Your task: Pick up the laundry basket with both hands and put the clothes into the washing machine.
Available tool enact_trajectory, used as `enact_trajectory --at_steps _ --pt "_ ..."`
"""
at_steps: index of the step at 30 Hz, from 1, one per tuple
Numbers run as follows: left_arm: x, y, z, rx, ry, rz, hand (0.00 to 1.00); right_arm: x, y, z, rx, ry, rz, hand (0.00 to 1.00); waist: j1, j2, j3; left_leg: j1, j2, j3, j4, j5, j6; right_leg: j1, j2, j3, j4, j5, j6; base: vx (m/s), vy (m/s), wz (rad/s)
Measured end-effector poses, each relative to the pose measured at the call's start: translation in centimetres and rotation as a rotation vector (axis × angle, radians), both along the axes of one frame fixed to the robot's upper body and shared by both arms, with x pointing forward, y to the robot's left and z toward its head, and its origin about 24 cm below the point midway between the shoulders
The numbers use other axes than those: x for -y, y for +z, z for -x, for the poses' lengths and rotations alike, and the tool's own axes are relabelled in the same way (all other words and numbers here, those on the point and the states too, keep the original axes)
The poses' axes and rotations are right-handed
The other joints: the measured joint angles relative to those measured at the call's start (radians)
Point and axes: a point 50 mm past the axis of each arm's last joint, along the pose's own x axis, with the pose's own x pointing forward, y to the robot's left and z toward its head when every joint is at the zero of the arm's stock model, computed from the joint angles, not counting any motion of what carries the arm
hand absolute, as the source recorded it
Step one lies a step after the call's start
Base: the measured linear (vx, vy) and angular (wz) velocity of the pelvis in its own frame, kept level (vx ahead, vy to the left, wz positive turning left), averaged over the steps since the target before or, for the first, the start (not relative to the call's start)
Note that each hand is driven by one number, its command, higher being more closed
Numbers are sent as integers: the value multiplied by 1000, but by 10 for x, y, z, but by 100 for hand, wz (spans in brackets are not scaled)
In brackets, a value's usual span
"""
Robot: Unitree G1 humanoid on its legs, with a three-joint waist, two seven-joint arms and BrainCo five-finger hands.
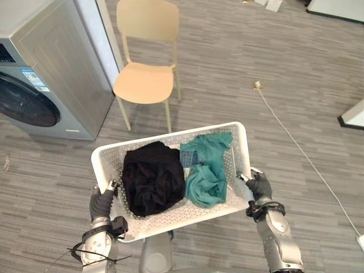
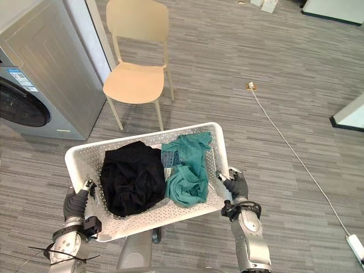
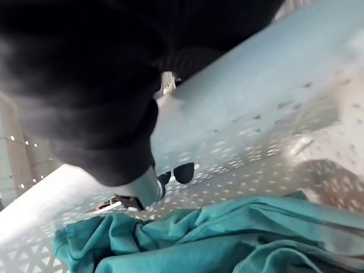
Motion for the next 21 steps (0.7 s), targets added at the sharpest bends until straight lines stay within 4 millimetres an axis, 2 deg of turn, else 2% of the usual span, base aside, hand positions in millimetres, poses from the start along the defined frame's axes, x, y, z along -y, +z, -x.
enact_trajectory --at_steps 1,2,3,4,5,7,8,9,10,11,12,13,14,15,16,17,18,19,20,21 --pt "-4 0 3 -7 14 -10 100 -5 0 -1 1 13 -9 100 6 -12 2 27 -19 14 38 -62 17 -90 -51 9 255 12 22 531 342 10" --pt "-8 2 5 -9 22 -29 100 -9 -4 0 -14 20 -19 100 3 -30 8 71 -47 27 67 -119 36 -176 -114 29 499 100 58 527 310 18" --pt "-10 2 6 -12 19 -40 100 -11 -7 0 -28 20 -30 100 1 -34 10 96 -57 27 76 -146 47 -210 -130 39 600 134 69 633 296 26" --pt "-13 4 9 -26 17 -66 100 -17 -14 1 -56 24 -50 100 -2 -32 12 161 -68 26 73 -192 67 -275 -133 49 750 130 66 432 134 18" --pt "-16 4 13 -36 30 -79 100 -22 -15 1 -61 33 -58 100 -8 -22 17 214 -72 24 53 -212 70 -314 -125 41 795 116 43 547 148 15" --pt "-20 4 18 -45 53 -89 100 -26 -16 4 -64 50 -61 100 -18 -12 19 328 -91 13 -33 -227 68 -408 -93 -6 745 74 -14 605 122 32" --pt "-21 6 17 -40 52 -93 100 -25 -15 5 -56 47 -61 100 -38 -11 18 368 -102 -11 -69 -229 59 -459 -75 -37 650 58 -34 545 62 59" --pt "-20 6 17 -37 52 -93 100 -24 -13 5 -49 43 -59 100 -47 -11 18 385 -106 -21 -84 -233 54 -484 -68 -47 586 57 -36 541 31 71" --pt "-19 7 16 -30 46 -90 100 -21 -11 6 -42 37 -54 100 -56 -11 18 421 -116 -38 -112 -240 45 -519 -53 -62 419 63 -39 542 7 68" --pt "-19 8 15 -25 46 -90 100 -20 -13 9 -47 34 -55 100 -67 -10 18 463 -119 -49 -139 -252 23 -529 -25 -69 197 106 -35 556 5 59" --pt "-19 8 14 -24 45 -92 100 -20 -13 9 -47 34 -58 100 -67 -11 18 488 -122 -55 -153 -258 12 -530 -11 -68 98 140 -33 728 -28 48" --pt "-19 8 14 -25 46 -93 100 -20 -15 12 -57 30 -61 100 -67 -13 17 539 -128 -63 -173 -273 -16 -527 17 -53 -48 213 -34 755 -73 41" --pt "-19 8 14 -27 42 -95 100 -19 -14 14 -53 27 -61 100 -69 -17 14 580 -136 -83 -182 -292 -48 -529 39 -31 -108 271 -48 772 -104 50" --pt "-18 8 14 -28 36 -95 100 -18 -14 17 -55 22 -60 100 -72 -24 9 603 -141 -98 -174 -301 -64 -526 45 -13 -103 283 -67 684 -149 93" --pt "-13 6 12 -33 18 -89 100 -14 -14 24 -62 8 -52 100 -96 -28 -6 620 -141 -140 -118 -308 -76 -522 55 33 -39 401 -126 560 -136 93" --pt "-9 2 11 -42 5 -77 100 -10 -16 27 -73 -1 -46 100 -100 5 -17 610 -117 -152 -65 -307 -77 -519 70 19 -1 373 -125 704 -137 73" --pt "-3 -2 13 -53 9 -49 100 -3 -14 27 -65 -1 -25 100 -92 61 -37 549 -45 -146 92 -264 -121 -495 112 -12 13 332 -145 659 -102 4" --pt "-5 -2 14 -51 25 -43 100 -3 -9 25 -48 9 -19 100 -88 90 -36 481 19 -112 274 -131 -107 -454 156 -20 7 301 -169 658 -92 -28" --pt "-6 -2 14 -52 35 -43 100 -5 -9 25 -46 16 -22 100 -86 91 -35 452 50 -89 353 -25 -97 -424 173 -16 -3 289 -180 627 -95 -44" --pt "-8 -2 13 -53 33 -51 100 -7 -8 27 -44 17 -29 100 -74 90 -36 396 117 -68 502 59 -84 -348 198 -1 -54 278 -193 599 -96 -32"
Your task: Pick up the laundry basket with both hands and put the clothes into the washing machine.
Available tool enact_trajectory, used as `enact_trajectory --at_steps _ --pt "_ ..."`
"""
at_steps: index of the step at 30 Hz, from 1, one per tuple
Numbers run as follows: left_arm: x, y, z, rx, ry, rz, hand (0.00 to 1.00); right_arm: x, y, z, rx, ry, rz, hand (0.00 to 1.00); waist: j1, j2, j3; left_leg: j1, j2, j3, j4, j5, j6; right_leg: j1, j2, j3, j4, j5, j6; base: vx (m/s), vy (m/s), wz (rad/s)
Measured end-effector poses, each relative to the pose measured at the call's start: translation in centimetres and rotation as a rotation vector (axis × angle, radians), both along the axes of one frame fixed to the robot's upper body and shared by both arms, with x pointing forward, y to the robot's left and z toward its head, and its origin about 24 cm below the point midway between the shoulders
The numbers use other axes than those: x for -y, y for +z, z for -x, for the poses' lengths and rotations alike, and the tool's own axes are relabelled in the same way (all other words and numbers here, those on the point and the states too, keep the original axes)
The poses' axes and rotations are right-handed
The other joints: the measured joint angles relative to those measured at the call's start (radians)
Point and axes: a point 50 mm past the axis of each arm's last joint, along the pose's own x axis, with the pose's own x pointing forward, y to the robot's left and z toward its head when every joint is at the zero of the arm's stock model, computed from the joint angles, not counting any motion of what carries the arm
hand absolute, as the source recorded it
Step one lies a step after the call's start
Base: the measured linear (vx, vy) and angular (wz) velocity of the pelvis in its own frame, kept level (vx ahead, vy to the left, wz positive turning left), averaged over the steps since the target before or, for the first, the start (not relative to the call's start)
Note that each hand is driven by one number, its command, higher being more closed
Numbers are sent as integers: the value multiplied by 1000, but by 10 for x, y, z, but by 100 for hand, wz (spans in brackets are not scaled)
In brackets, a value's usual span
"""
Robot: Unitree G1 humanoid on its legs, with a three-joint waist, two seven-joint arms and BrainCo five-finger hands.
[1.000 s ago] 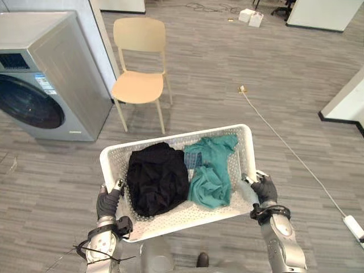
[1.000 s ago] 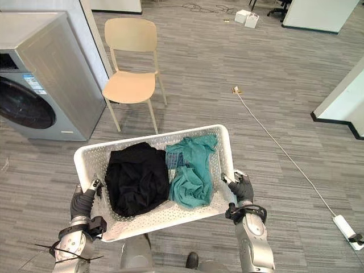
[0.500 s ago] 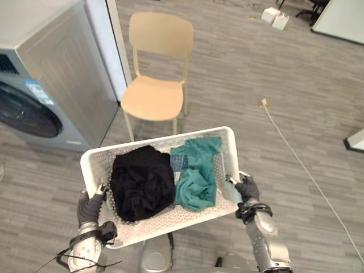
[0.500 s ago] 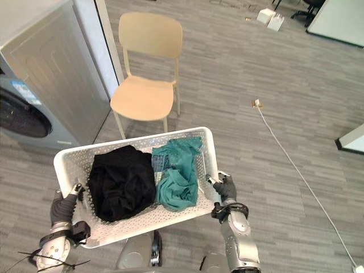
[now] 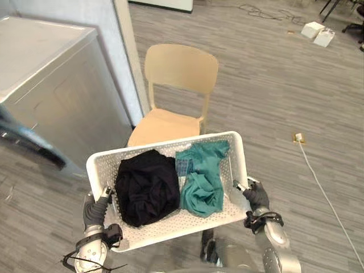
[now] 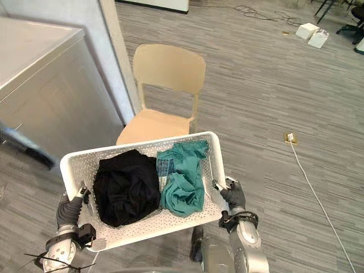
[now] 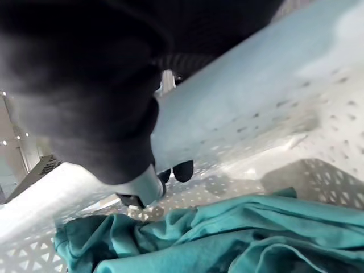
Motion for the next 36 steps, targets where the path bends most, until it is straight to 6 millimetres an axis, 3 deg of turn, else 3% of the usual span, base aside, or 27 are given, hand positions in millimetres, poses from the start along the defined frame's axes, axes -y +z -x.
enact_trajectory --at_steps 1,3,6,8,9,10,11,12,14,15,18,21,23,24,28,29,31,33,36 --pt "3 3 -7 18 -29 -5 100 4 2 2 7 -24 -6 100 4 -10 2 -70 40 18 115 -31 37 68 7 4 -56 -1 -1 576 -88 -20" --pt "5 6 -15 39 -46 -5 100 7 5 -1 25 -40 -7 100 7 -34 8 -160 72 56 162 -88 70 148 -3 27 -121 -1 -1 508 -47 -12" --pt "5 4 -21 45 -51 3 100 8 7 -5 38 -42 -4 100 10 -48 15 -237 97 95 -10 -159 55 236 -31 55 -175 -1 -1 464 106 -17" --pt "1 6 -22 52 -40 -7 100 5 7 -11 43 -33 -11 100 10 -80 32 -267 51 63 -328 -163 24 262 -88 66 -177 -19 28 298 243 -25" --pt "0 6 -21 52 -35 -6 100 5 7 -11 44 -30 -11 100 11 -85 33 -268 37 38 -407 -152 8 262 -103 70 -172 -31 47 285 363 -37" --pt "-2 6 -20 50 -24 -5 100 3 5 -12 38 -20 -15 100 10 -84 34 -266 4 -52 -604 -108 -46 269 -131 88 -160 -71 103 228 348 -35" --pt "-2 5 -19 45 -22 -4 100 3 4 -10 31 -20 -18 100 10 -66 33 -253 -7 -110 -706 -73 -72 279 -134 92 -155 -100 145 286 470 -37" --pt "-2 4 -18 39 -19 0 100 3 3 -10 27 -19 -20 100 10 -58 32 -249 -12 -131 -715 20 -102 283 -139 99 -146 -124 175 179 342 -28" --pt "-16 1 -17 9 -2 -44 100 -12 -9 -5 -26 -7 -72 100 9 -117 43 -249 -83 -117 -636 -18 -74 281 -215 111 -108 -151 204 218 402 -12" --pt "-19 1 -15 3 7 -50 100 -14 -10 -4 -28 5 -77 100 11 -126 44 -253 -91 -108 -605 -42 -66 281 -230 112 -99 -155 211 224 398 -17" --pt "-27 -1 -6 -13 45 -53 100 -22 -10 -5 -26 55 -83 100 22 -123 44 -278 -111 -35 -455 -177 -21 230 -288 151 2 -163 243 133 344 -53" --pt "-29 -1 -4 -19 52 -58 100 -24 -11 -5 -32 67 -84 100 21 -116 57 -252 -111 42 -442 -197 24 99 -341 154 209 -139 261 56 267 -65" --pt "-30 -4 -1 -36 56 -56 100 -25 -14 -4 -51 76 -75 100 10 -104 74 -197 -113 87 -450 -203 37 81 -382 84 270 -92 247 80 217 -72" --pt "-33 -7 2 -53 68 -56 100 -29 -17 -7 -62 103 -62 100 10 -103 75 -157 -109 126 -486 -200 44 82 -407 -10 243 -66 221 69 171 -81" --pt "-38 -4 -5 -32 67 -55 100 -31 -12 -18 -39 124 -53 100 10 -93 108 -192 -90 140 -477 -197 49 88 -374 -108 101 -70 202 -35 41 -57" --pt "-37 -1 -15 -3 56 -51 100 -29 -5 -27 -11 116 -47 100 10 -92 149 -219 -86 128 -464 -195 47 92 -356 -106 56 -72 205 -131 -30 -11" --pt "-36 4 -41 40 34 -40 100 -25 6 -45 33 99 -37 100 10 -63 243 -286 -75 100 -453 -191 27 57 -330 -104 8 -50 233 -255 -33 -7" --pt "-41 6 -50 45 34 -49 100 -29 11 -58 43 109 -33 100 12 -64 284 -319 -78 80 -460 -182 14 27 -314 -94 -11 -30 221 -184 -15 -28" --pt "-53 12 -73 34 11 -70 100 -37 12 -77 24 123 -26 100 39 -73 320 -367 -81 53 -486 -145 15 -5 -290 -101 -66 18 214 -40 -50 -17"
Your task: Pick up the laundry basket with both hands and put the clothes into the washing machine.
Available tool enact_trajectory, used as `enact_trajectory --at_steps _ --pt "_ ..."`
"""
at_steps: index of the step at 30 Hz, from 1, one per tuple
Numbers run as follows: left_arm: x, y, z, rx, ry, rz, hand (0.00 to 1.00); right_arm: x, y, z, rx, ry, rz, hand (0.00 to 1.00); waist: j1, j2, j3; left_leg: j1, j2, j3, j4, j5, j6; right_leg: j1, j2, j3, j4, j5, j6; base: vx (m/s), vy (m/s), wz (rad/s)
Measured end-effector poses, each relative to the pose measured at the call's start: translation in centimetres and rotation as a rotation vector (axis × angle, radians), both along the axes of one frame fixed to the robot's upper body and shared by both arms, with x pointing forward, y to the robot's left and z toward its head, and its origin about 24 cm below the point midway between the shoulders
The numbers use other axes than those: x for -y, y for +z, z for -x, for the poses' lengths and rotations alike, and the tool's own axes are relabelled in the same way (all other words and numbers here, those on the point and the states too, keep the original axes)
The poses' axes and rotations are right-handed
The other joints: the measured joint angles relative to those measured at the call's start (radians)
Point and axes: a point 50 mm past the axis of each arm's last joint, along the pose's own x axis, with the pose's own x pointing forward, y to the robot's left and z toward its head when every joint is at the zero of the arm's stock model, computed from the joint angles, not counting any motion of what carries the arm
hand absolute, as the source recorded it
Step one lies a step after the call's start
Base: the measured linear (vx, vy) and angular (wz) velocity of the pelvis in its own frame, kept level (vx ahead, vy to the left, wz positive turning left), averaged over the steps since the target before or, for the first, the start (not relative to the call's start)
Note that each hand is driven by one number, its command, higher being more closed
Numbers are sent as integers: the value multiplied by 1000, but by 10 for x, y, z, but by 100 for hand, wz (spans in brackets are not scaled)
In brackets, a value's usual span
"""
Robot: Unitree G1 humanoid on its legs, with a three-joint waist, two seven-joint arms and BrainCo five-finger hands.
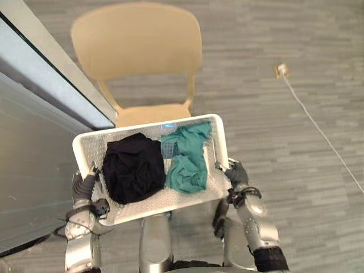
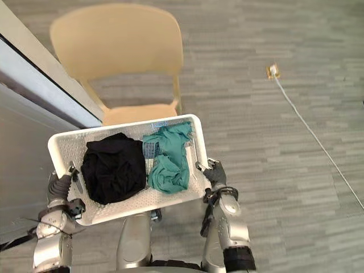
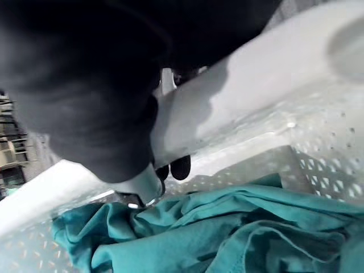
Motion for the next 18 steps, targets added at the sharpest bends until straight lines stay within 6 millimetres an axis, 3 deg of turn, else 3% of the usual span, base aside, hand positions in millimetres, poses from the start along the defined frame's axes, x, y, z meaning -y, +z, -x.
enact_trajectory --at_steps 3,5,8,13,18 --pt "-9 6 -24 -7 -11 -14 100 -5 0 -20 -27 13 22 100 2 -2 6 -36 -13 -34 -18 31 9 -12 4 -29 -15 13 9 44 -80 29" --pt "-13 20 -49 14 -42 -37 100 -5 14 -42 -3 24 50 100 31 -3 7 -72 -13 -53 -18 50 17 -37 12 -39 -20 15 7 87 -91 18" --pt "-17 43 -72 55 -70 -59 100 -5 32 -60 45 34 56 100 43 -5 9 -94 -16 -88 -21 57 15 -38 22 -64 -29 17 3 45 -58 17" --pt "-17 88 -98 163 -141 -120 100 3 67 -79 157 28 82 100 55 -20 17 -140 -25 -119 -33 76 11 -74 27 -77 -31 27 -10 -4 -40 9" --pt "-13 109 -113 187 -197 -174 100 11 81 -89 183 23 106 100 72 -38 26 -159 -31 -132 -52 95 5 -88 30 -85 -45 33 -19 -50 -25 6"
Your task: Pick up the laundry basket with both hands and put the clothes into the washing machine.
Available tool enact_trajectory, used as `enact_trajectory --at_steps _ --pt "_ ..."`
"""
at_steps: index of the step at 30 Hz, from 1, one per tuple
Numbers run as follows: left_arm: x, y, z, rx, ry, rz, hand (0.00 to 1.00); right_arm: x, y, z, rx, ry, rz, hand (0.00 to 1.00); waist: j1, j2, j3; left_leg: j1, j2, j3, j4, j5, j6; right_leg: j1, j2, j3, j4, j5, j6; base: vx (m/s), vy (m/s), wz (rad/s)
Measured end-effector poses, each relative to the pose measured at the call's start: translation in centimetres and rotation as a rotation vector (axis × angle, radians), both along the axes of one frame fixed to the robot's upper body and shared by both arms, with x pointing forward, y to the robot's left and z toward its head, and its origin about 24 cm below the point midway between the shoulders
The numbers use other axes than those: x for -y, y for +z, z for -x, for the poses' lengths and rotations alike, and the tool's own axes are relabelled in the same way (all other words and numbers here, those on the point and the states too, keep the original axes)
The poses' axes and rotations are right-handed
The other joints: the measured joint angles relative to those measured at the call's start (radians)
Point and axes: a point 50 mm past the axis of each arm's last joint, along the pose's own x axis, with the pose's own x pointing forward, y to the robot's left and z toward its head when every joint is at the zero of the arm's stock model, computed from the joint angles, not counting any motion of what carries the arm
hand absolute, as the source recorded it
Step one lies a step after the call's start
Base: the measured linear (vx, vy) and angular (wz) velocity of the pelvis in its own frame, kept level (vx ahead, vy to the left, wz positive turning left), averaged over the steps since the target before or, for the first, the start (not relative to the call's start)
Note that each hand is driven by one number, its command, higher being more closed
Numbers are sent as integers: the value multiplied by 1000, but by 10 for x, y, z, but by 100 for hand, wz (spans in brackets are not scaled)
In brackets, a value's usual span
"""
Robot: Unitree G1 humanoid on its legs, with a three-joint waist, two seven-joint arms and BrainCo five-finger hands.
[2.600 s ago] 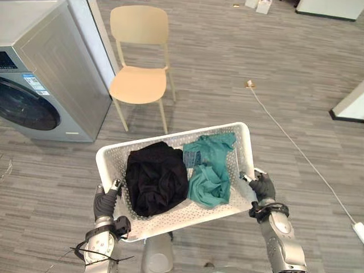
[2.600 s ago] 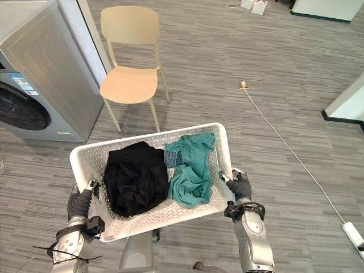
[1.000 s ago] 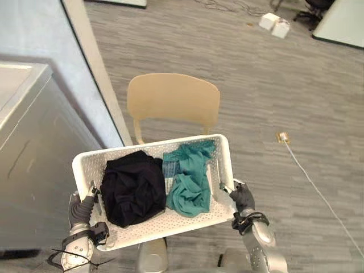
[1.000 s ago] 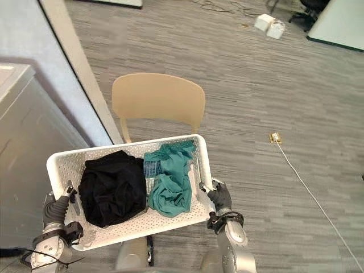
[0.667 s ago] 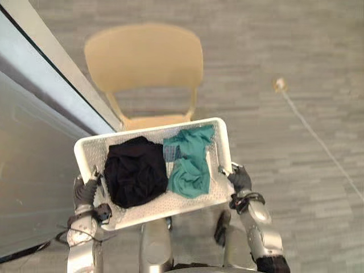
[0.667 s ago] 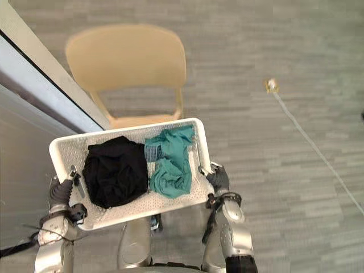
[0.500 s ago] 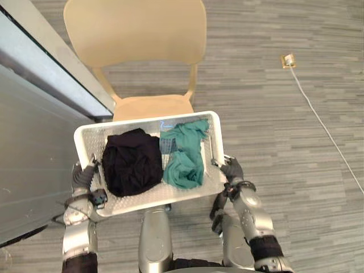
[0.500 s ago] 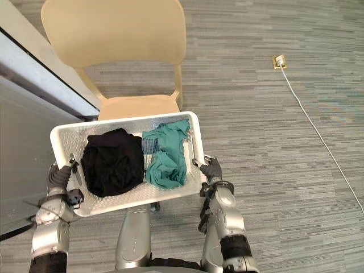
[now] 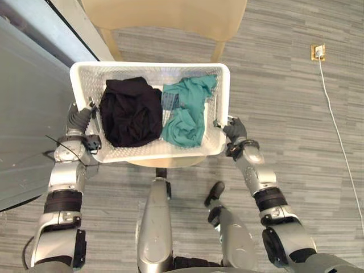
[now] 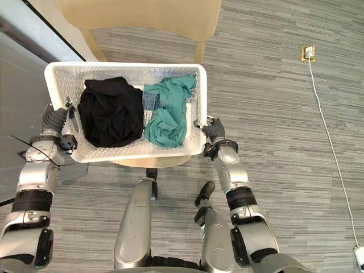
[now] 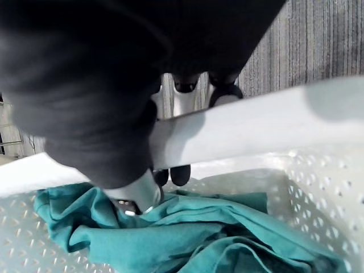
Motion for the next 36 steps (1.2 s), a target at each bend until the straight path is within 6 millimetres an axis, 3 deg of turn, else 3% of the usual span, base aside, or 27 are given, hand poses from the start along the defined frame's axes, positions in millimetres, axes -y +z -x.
enact_trajectory --at_steps 1,7,12,16,18,25,30,33,36 --pt "3 1 -3 -1 -12 5 0 3 2 -1 6 -6 6 0 8 -1 0 -4 -1 -3 -3 3 -5 -3 1 0 -4 0 0 -58 -27 4" --pt "-18 12 -6 -25 40 -34 0 8 13 -7 47 7 61 0 10 -19 9 -26 0 -20 -12 16 -12 -17 13 -3 -11 6 -8 -53 -26 3" --pt "-36 26 -6 -28 98 -72 0 18 4 -9 4 -33 65 0 8 -34 12 -29 0 -20 -15 20 -12 -18 14 -3 -18 10 -8 0 0 0" --pt "-85 63 17 71 328 -81 0 68 -14 -4 -103 -236 91 0 7 -41 14 -36 -1 -21 -48 47 -15 -38 16 -2 -18 14 -14 -19 -34 4" --pt "-97 73 25 99 389 -83 0 80 -20 0 -129 -280 90 0 4 -42 14 -38 1 -23 -67 66 -21 -45 20 -3 -21 16 -17 -51 -73 2" --pt "-96 71 25 92 379 -85 0 82 -27 4 -146 -292 87 0 -4 -53 17 -28 9 -28 -117 106 -33 -48 35 -3 -36 29 -37 -72 -41 0" --pt "-100 60 33 65 387 -102 0 100 -47 23 -194 -352 58 0 0 -55 17 -2 24 -20 -125 110 -38 -35 47 10 -36 30 -45 -23 -34 -8" --pt "-104 53 55 75 394 -142 0 112 -60 40 -218 -400 29 0 3 -63 17 41 35 -2 -124 106 -40 -7 51 25 -34 28 -46 31 -27 -14" --pt "-107 23 85 74 429 -98 0 119 -88 67 -288 -440 -4 0 7 -63 17 107 51 18 -90 67 -44 30 47 51 30 -17 -49 43 -18 -18"
